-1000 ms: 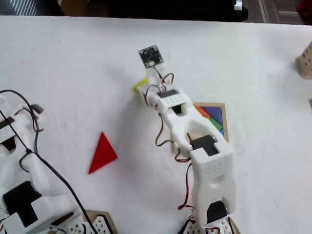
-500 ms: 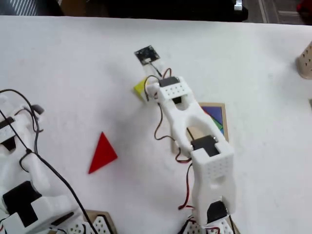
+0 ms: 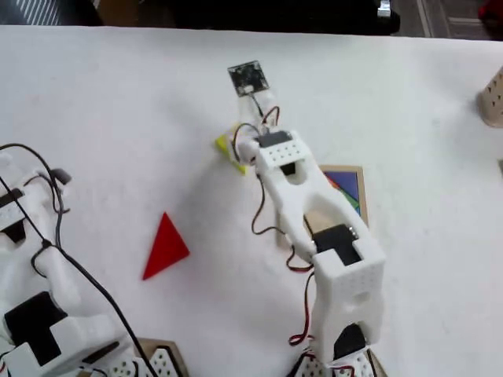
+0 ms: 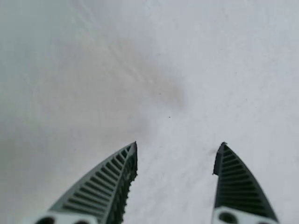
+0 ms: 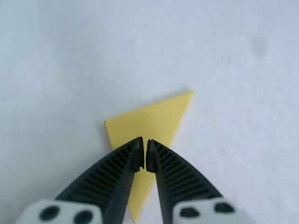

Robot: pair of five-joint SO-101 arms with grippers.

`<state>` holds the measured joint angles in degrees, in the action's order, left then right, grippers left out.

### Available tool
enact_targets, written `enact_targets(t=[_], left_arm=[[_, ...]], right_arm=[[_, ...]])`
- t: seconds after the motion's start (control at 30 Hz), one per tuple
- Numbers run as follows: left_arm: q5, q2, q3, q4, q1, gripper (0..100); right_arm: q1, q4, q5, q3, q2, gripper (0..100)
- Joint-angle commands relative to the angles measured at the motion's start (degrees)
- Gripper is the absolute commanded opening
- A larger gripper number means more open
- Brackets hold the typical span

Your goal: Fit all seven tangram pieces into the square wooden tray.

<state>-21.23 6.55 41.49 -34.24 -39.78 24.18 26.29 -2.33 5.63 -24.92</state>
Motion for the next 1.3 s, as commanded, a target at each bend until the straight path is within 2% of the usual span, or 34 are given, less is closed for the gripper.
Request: enact_targets(t=[0.0,0.1,0.27,0.4,0.5,0.73,0.83,1.07,1.27], left_arm=[[1.67,0.22,-0.44,1.41,1.19,27],[1.76,0.22,-0.44,1.41,1.19,27],[1.76,0.22,-0.44,1.41,1.19,27],[1.76,0.22,-0.09,1.41,1.19,27],[1.76,0.22,0.00,1.49,1.19,27],[1.76,0.22,0.09,1.49,1.19,27],[1.76,0.22,0.09,1.49,1.19,27],[1.76,0.22,0.09,1.49,1.19,27],[1.76,0.22,0.00,1.49,1.19,27]], right_arm=[[0.75,-19.03,0.35,5.98,1.98,1.8],[0.66,-28.26,-2.46,8.53,-1.63,1.8],[0.57,-29.14,-13.89,8.35,-6.73,1.8],[1.01,-28.70,-17.14,6.86,-9.27,1.8],[1.01,-25.71,-17.41,5.89,-9.80,1.8],[1.10,-6.81,-17.49,0.62,-9.54,1.8],[1.54,-2.77,-17.49,-0.70,-9.89,1.8],[1.63,-10.68,-16.62,-0.88,-9.36,1.8],[0.92,-18.15,-5.63,-0.70,-7.34,1.8]])
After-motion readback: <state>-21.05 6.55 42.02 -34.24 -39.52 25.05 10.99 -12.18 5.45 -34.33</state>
